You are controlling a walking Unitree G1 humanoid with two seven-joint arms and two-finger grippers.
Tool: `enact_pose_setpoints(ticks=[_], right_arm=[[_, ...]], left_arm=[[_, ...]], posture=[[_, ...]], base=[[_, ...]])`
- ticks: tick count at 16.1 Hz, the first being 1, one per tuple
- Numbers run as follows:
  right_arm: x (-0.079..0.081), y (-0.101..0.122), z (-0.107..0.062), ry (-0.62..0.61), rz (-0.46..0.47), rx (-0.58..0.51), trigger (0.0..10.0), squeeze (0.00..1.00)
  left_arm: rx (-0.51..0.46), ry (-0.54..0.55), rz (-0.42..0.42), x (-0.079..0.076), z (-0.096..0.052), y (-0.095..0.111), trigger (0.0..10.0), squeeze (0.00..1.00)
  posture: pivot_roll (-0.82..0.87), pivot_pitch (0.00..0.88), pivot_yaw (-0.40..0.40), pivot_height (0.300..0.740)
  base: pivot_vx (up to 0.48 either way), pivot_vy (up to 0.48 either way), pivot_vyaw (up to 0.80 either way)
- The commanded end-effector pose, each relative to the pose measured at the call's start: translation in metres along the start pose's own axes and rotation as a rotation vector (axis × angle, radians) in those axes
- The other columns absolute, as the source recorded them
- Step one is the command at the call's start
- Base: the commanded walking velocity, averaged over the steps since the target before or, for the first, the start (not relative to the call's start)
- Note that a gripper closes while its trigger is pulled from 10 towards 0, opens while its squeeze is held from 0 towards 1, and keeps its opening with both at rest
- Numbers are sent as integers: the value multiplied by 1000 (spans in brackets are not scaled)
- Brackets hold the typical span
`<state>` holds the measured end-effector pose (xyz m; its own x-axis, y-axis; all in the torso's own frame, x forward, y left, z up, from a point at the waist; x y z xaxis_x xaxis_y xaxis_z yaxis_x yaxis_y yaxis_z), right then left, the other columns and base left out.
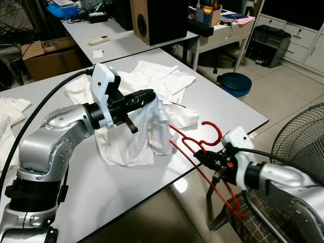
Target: Hang hanger
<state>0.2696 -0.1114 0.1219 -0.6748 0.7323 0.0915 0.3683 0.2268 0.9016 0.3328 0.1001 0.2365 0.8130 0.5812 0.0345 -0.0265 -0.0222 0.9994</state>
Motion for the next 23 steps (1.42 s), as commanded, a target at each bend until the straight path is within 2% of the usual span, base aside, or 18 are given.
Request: enact_pose_setpoints(ticks=[1, 2, 5, 7, 8, 10, 11, 12, 14, 15, 16, 17, 18, 19, 20, 21, 22, 23], right_arm=[[-15, -4, -2, -78, 51, 25, 10000, 0], [-18, -6, -3, -100, 88, 19, 10000, 0], [-33, -15, -10, -162, 361, -58, 10000, 0], [-40, -13, -11, -178, 491, -128, 10000, 0], [-43, -3, -11, -175, 539, -196, 10000, 0], [-42, 20, -13, -138, 593, -319, 10000, 0], [-39, 40, -16, -80, 629, -416, 10000, 0], [-38, 50, -18, -57, 626, -461, 10000, 0], [-32, 72, -23, 24, 661, -563, 10000, 0], [-32, 73, -23, 31, 669, -567, 10000, 0], [-32, 62, -17, -8, 616, -476, 10000, 0], [-32, 67, -17, 6, 651, -514, 10000, 0], [-33, 86, -26, 58, 701, -622, 10000, 0], [-39, 104, -36, 88, 744, -724, 10000, 0], [-43, 105, -37, 86, 769, -737, 10000, 0], [-48, 90, -26, 18, 762, -631, 10000, 0], [-52, 56, -7, -113, 650, -400, 10000, 0], [-47, 24, 3, -175, 483, -192, 10000, 0]], left_arm=[[-21, -2, 40, 0, -1, 12, 0, 0], [-21, 10, 43, 2, -2, 13, 0, 0], [-17, 48, 65, 13, -13, 17, 0, 0], [-21, 29, 75, 11, -17, 21, 0, 0], [2, -2, 79, 7, -19, 17, 0, 0], [68, -33, 77, 1, -21, 2, 0, 0], [134, -31, 107, 0, -20, -14, 0, 0], [157, -25, 116, -1, -18, -22, 0, 0], [173, 14, 152, 0, -7, -37, 0, 0], [178, 14, 163, -1, -5, -39, 0, 0], [187, -34, 166, -12, -1, -44, 0, 0], [156, -49, 143, -18, 3, -41, 0, 0], [149, -23, 159, -13, 3, -39, 0, 0], [106, 31, 168, 0, 1, -28, 0, 0], [64, 65, 155, 7, 0, -20, 0, 0], [13, 102, 135, 13, -1, -10, 0, 0], [43, 71, 147, 8, 0, -16, 0, 0], [150, -9, 191, -6, -2, -37, 0, 0]], posture=[[-3, 0, 38, 740], [-3, 0, 38, 740], [-9, 0, 38, 740], [-8, 0, 37, 740], [-6, 0, 37, 740], [-1, 0, 34, 740], [-1, 0, 33, 740], [0, 0, 32, 740], [1, 0, 31, 740], [1, 0, 31, 740], [0, 0, 29, 740], [-1, 0, 29, 740], [-1, 0, 29, 740], [-1, 0, 29, 740], [-1, 0, 29, 740], [2, 0, 26, 740], [1, 0, 26, 740], [6, 0, 24, 740]], base=[[0, 0, 0], [0, 0, 0], [0, 0, 0], [0, 0, 0], [0, 0, 0], [0, 0, 0], [0, 0, 0], [0, 0, 0], [0, 0, 0], [0, 0, 0], [0, 0, 0], [0, 0, 0], [0, 0, 0], [0, 0, 0], [0, 0, 0], [0, 0, 0], [0, 0, 0], [0, 0, 0]])
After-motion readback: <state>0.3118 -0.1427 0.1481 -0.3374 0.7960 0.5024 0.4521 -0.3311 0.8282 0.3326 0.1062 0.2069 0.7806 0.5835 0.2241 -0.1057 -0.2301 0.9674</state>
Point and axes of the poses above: a point about 5 cm out from each wrist's last joint towards the gripper, its own z axis pointing out of the wrist towards the gripper, its own y axis along the axis of the wrist's last joint, x = y × z, the point moved 6 cm from there along z, pointing out of the wrist towards the gripper, and after that the axes turned 1 degree about -z, right-handed, at the moved point
